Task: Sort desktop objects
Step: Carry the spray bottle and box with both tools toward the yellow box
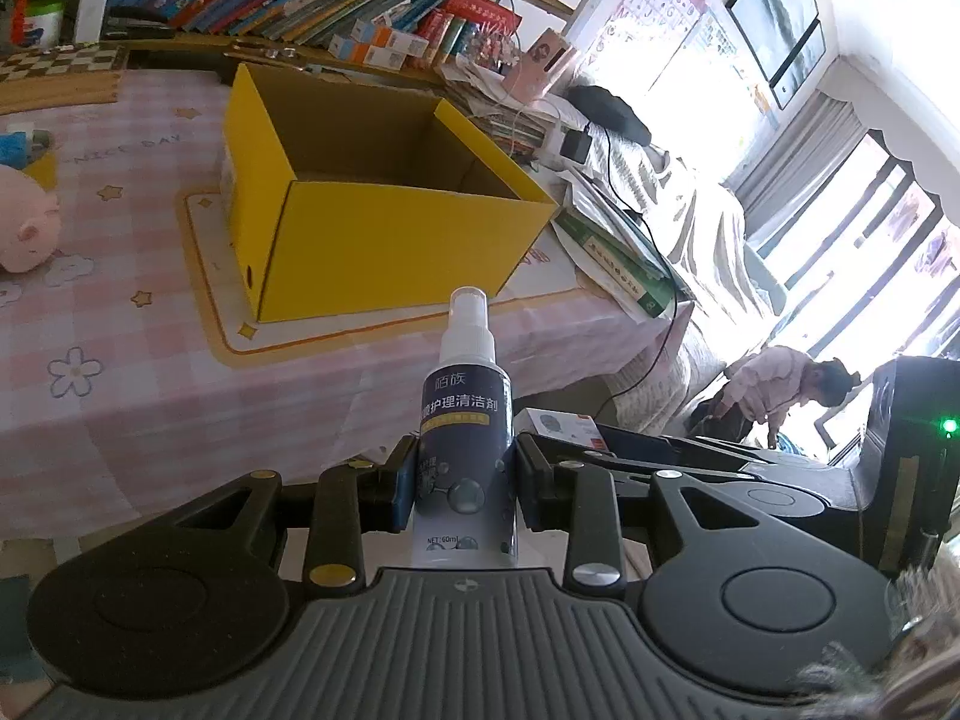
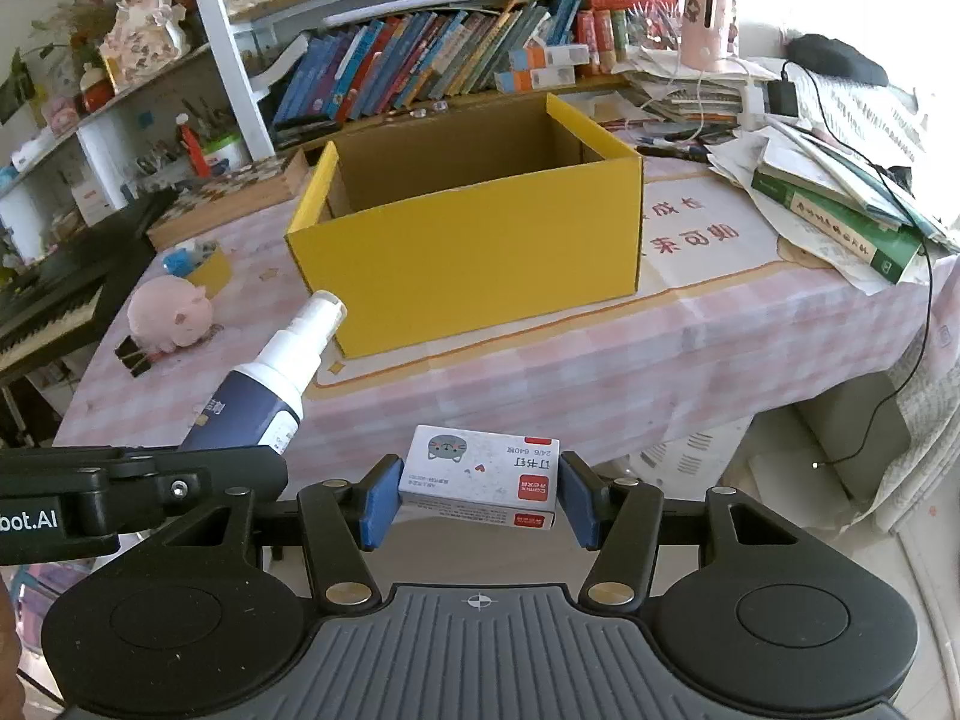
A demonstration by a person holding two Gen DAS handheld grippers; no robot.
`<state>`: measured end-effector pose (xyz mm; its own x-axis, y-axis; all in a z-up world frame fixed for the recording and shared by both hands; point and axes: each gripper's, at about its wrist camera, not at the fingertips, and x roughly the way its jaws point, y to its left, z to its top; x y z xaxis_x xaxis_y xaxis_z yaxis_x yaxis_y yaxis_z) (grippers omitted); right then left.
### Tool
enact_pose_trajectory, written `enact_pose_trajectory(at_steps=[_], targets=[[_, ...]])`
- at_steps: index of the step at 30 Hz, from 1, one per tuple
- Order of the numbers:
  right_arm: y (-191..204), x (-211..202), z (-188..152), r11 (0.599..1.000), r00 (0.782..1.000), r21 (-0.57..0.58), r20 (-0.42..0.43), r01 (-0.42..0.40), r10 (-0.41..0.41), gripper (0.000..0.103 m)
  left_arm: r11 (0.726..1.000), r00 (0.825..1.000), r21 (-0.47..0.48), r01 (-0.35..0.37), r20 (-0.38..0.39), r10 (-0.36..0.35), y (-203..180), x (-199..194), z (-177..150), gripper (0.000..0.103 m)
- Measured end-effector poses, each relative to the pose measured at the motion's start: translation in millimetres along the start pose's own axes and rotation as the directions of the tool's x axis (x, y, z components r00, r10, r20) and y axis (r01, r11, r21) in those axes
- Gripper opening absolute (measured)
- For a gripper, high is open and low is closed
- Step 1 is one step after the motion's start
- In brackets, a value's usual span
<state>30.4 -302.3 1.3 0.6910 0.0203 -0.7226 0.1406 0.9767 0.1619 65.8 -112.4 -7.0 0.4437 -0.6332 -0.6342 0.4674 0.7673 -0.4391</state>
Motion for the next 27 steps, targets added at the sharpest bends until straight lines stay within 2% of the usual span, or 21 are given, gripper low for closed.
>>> enact_pose_trajectory(at_steps=[19,27], targets=[[-43,19,22,1.000,0.999,0.017,-0.034,-0.003,0.004,0.056,0.999,0.998,0.044,0.031,-0.051,-0.028,-32,50,22,0.030],[-60,28,36,1.000,0.999,0.005,-0.034,-0.021,0.021,0.056,0.998,0.999,0.048,0.031,-0.030,-0.030,-41,64,33,0.030]])
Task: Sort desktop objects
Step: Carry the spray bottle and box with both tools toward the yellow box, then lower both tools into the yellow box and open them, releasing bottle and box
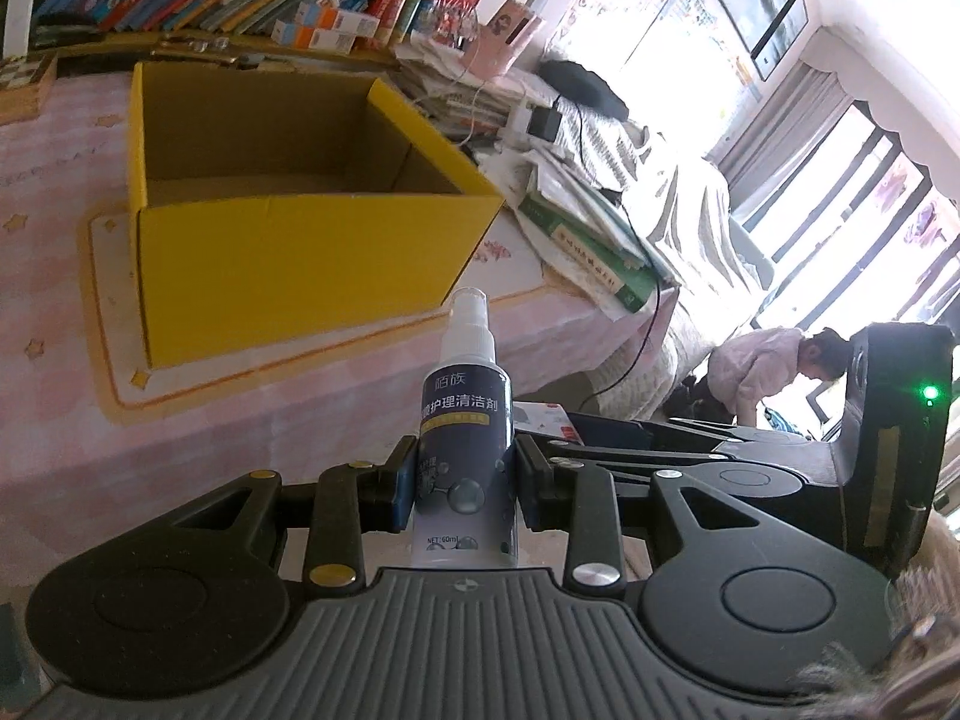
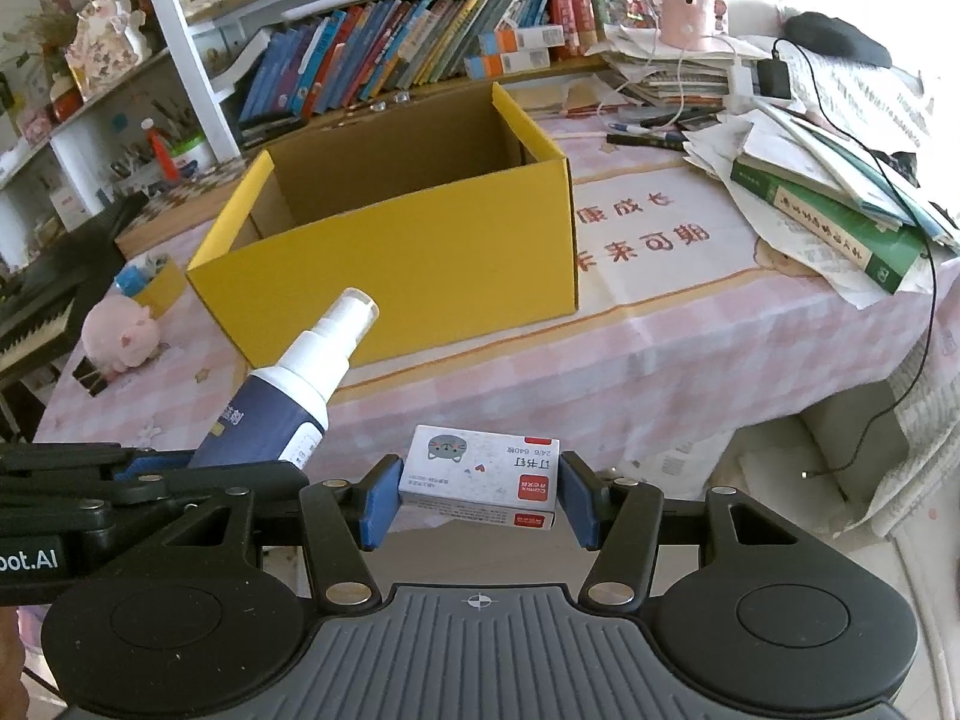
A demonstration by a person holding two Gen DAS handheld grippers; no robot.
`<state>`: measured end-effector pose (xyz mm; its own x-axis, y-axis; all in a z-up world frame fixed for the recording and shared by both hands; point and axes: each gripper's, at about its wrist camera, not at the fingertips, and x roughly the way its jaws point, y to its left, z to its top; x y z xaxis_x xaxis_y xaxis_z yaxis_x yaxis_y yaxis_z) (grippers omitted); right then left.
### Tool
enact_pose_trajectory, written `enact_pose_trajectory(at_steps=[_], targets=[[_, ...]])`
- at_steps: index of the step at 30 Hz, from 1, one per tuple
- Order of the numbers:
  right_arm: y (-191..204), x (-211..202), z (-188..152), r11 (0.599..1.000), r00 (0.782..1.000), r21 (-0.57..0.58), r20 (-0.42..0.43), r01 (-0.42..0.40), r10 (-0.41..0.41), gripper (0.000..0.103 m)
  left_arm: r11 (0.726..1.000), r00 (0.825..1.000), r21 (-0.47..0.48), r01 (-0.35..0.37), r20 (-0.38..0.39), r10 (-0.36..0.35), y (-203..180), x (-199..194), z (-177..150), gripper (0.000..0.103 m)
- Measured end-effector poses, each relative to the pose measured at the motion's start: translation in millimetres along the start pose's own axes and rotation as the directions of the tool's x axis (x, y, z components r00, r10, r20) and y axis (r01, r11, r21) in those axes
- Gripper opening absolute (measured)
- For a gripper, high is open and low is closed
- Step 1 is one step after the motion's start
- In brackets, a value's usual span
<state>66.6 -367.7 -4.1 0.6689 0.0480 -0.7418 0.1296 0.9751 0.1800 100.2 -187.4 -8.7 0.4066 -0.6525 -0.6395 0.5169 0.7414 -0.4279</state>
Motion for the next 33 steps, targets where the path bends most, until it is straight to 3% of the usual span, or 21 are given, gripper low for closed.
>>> enact_pose_trajectory(at_steps=[12,22,28,33], targets=[[-17,-4,61,0.995,0.987,-0.048,0.128,-0.087,0.092,0.056,0.999,0.988,0.025,-0.031,0.153,0.027,-11,-7,47,0.030],[-8,12,111,0.970,0.966,-0.217,0.207,-0.111,0.157,0.056,0.993,0.944,-0.004,-0.122,0.308,0.117,-8,-15,87,0.030],[3,35,131,0.936,0.967,-0.333,0.181,-0.110,0.178,0.056,0.984,0.933,-0.015,-0.179,0.315,0.174,4,-3,108,0.031],[14,67,147,0.887,0.975,-0.447,0.120,-0.115,0.187,0.056,0.975,0.941,-0.016,-0.223,0.256,0.220,24,27,125,0.031]])
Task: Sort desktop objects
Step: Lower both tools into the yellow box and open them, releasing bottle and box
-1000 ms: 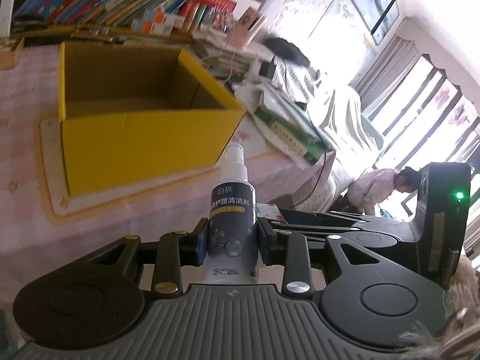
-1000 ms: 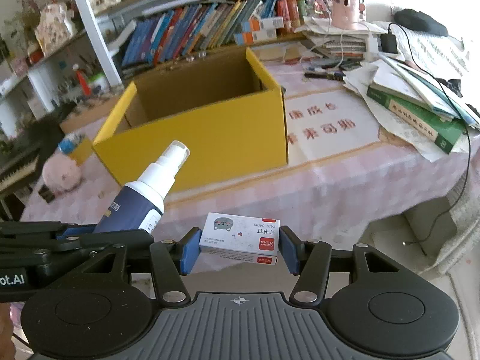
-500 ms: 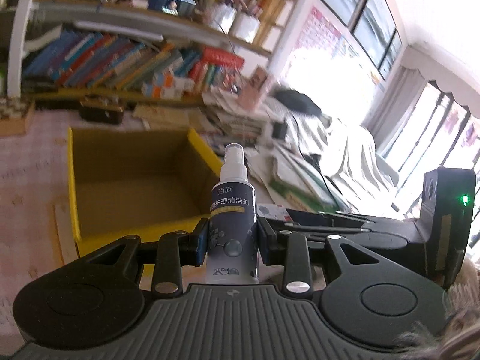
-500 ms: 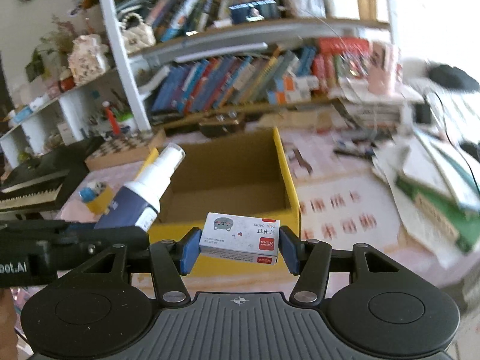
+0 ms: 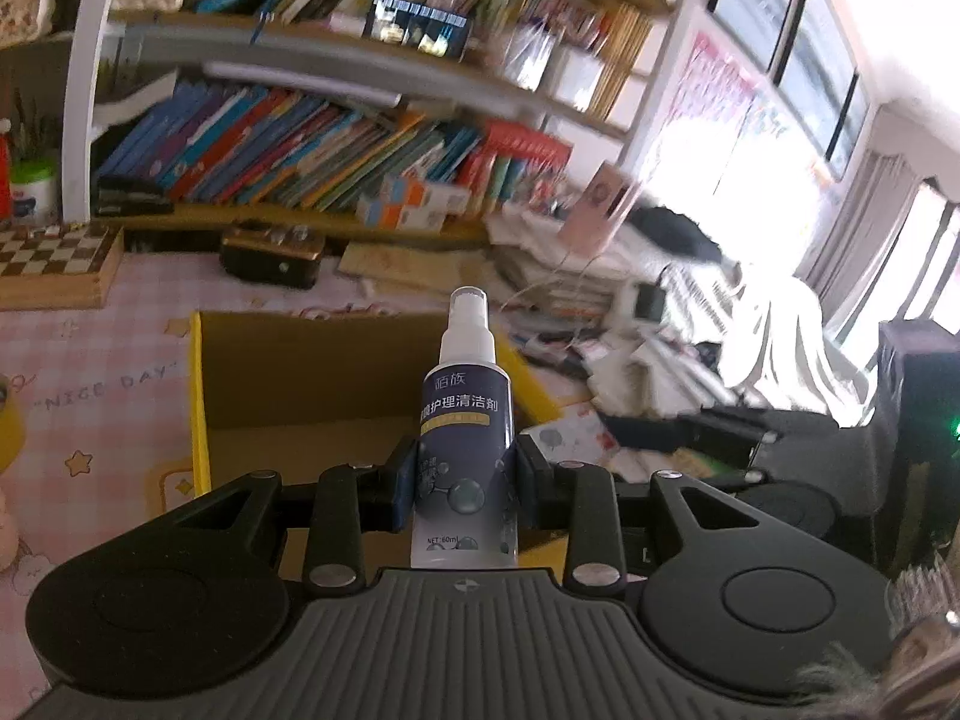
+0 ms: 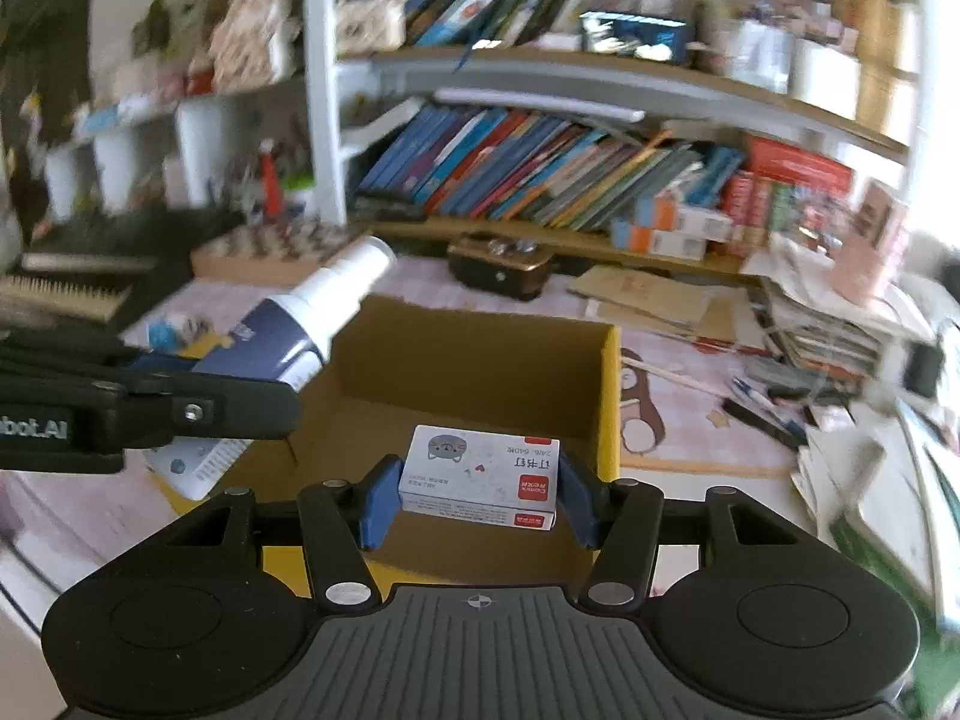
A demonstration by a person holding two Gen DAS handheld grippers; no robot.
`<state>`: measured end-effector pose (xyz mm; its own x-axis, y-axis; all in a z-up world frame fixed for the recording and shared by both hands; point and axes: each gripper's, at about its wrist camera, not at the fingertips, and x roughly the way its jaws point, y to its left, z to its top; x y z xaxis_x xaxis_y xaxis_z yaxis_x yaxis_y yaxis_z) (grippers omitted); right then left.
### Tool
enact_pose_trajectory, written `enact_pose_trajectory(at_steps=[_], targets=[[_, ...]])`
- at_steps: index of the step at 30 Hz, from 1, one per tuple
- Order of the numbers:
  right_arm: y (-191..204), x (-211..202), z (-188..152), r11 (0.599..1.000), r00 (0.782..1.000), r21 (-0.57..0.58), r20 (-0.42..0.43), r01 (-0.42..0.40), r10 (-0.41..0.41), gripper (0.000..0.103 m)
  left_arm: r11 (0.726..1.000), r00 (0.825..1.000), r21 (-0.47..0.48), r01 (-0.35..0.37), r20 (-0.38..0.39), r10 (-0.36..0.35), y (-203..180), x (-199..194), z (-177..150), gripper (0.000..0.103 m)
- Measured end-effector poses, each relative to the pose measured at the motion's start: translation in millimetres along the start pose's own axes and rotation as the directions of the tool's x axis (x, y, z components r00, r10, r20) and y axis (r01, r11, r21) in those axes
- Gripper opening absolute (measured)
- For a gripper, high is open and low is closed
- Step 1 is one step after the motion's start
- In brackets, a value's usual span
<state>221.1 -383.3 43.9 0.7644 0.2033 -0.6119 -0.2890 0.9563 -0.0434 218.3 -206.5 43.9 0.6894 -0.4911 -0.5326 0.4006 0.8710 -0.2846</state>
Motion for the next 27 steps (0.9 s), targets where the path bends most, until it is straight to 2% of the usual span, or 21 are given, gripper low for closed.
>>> enact_pose_trajectory(at_steps=[6,13,16,18,22,24,27], targets=[[6,52,12,0.984,0.994,-0.172,-0.104,-0.039,0.021,0.056,0.994,0.993,0.086,-0.068,-0.094,0.076,12,50,5,0.031],[22,103,19,0.924,0.970,-0.358,-0.238,-0.134,0.048,0.056,0.982,0.970,0.141,-0.125,-0.188,0.151,25,91,9,0.031],[27,121,15,0.903,0.952,-0.391,-0.301,-0.178,0.057,0.056,0.978,0.958,0.142,-0.153,-0.222,0.182,31,100,6,0.031],[28,131,16,0.896,0.930,-0.392,-0.363,-0.207,0.056,0.056,0.976,0.949,0.136,-0.168,-0.244,0.197,34,104,4,0.031],[35,142,11,0.850,0.890,-0.451,-0.453,-0.274,0.047,0.056,0.963,0.929,0.190,-0.189,-0.284,0.239,29,111,-1,0.031],[38,144,8,0.831,0.876,-0.467,-0.480,-0.300,0.046,0.056,0.963,0.925,0.192,-0.190,-0.294,0.241,28,112,-4,0.031],[37,144,5,0.825,0.862,-0.462,-0.505,-0.325,0.056,0.056,0.965,0.924,0.183,-0.189,-0.300,0.238,27,111,-5,0.031]])
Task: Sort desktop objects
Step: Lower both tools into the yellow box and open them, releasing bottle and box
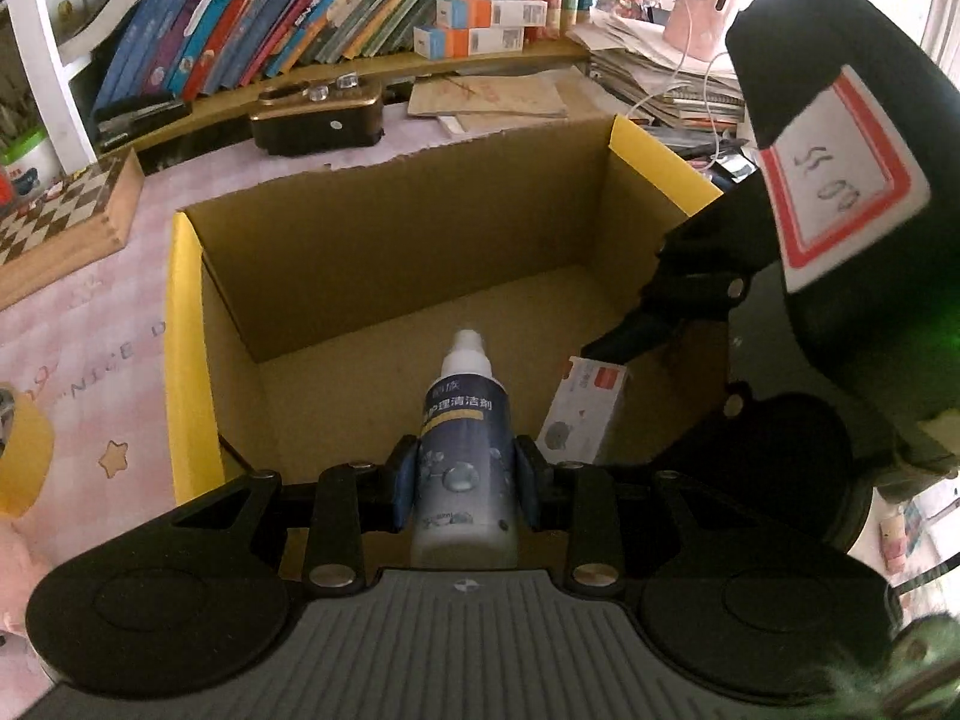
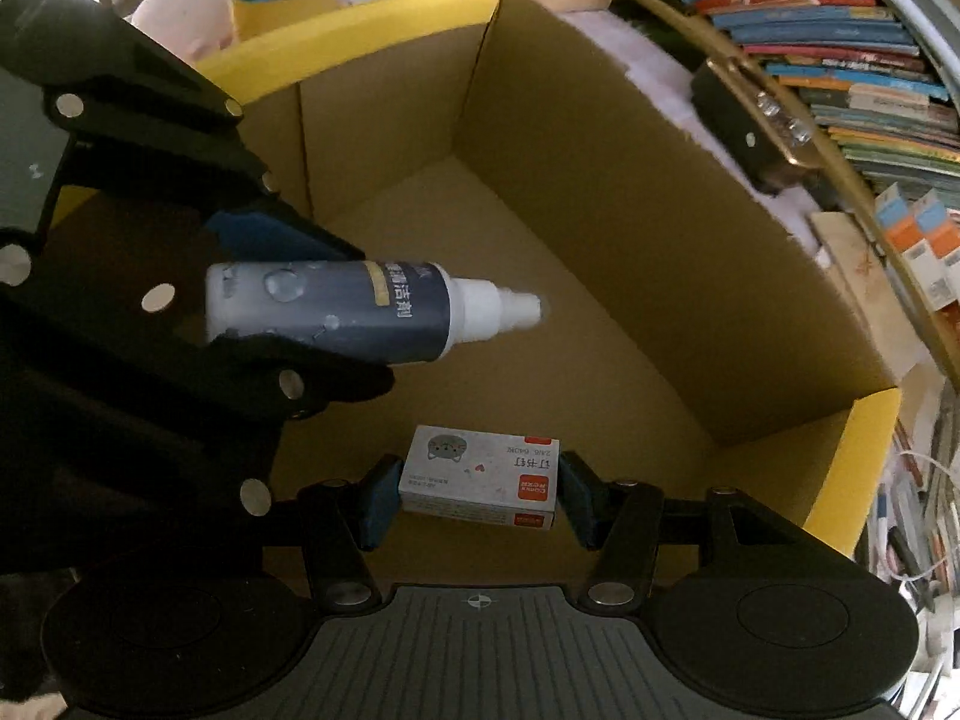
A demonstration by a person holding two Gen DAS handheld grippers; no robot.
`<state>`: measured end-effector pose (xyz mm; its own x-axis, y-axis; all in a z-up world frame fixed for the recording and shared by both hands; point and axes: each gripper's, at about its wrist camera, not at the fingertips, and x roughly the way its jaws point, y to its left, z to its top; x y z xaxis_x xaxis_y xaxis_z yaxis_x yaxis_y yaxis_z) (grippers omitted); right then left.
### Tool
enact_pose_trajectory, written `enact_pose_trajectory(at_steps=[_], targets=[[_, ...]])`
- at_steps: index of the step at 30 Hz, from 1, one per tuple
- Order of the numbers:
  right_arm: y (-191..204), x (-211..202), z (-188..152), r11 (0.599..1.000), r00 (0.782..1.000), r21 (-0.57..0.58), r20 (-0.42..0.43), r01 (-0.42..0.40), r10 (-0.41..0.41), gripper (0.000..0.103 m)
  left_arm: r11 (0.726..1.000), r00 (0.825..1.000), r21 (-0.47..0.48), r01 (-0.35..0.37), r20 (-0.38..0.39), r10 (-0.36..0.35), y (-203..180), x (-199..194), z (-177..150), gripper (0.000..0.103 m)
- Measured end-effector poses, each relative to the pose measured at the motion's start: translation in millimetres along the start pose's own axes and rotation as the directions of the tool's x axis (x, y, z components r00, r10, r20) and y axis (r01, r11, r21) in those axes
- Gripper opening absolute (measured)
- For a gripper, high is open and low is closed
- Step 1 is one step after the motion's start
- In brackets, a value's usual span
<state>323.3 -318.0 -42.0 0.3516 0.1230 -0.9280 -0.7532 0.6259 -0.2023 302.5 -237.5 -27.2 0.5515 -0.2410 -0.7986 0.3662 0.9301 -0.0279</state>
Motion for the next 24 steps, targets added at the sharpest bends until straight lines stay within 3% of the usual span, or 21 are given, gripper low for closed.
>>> enact_pose_trajectory(at_steps=[10,12,14,16,19,24], targets=[[-2,-4,-1,1.000,1.000,0.004,0.018,0.012,-0.012,0.058,1.000,1.000,-0.006,0.008,0.023,-0.008,0,-4,-2,0.030],[-2,-7,0,0.999,0.999,0.013,0.038,0.033,-0.033,0.068,1.000,0.999,-0.013,0.002,0.042,-0.002,0,-7,-2,0.031],[-2,-12,-2,0.998,0.996,0.020,0.061,0.067,-0.068,0.077,1.000,0.997,-0.022,0.003,0.079,-0.001,1,-15,-3,0.038],[-3,-17,-4,0.995,0.992,0.026,0.079,0.097,-0.099,0.078,1.000,0.994,-0.029,0.011,0.110,-0.008,3,-23,-2,0.045],[-8,-30,-12,0.991,0.985,0.077,0.124,0.107,-0.116,0.078,0.999,0.984,-0.045,-0.003,0.179,0.011,3,-42,-2,0.074],[-17,-65,-31,0.969,0.954,0.234,0.262,0.084,-0.146,0.078,0.997,0.962,-0.072,-0.009,0.272,0.029,2,-74,-4,0.083]])
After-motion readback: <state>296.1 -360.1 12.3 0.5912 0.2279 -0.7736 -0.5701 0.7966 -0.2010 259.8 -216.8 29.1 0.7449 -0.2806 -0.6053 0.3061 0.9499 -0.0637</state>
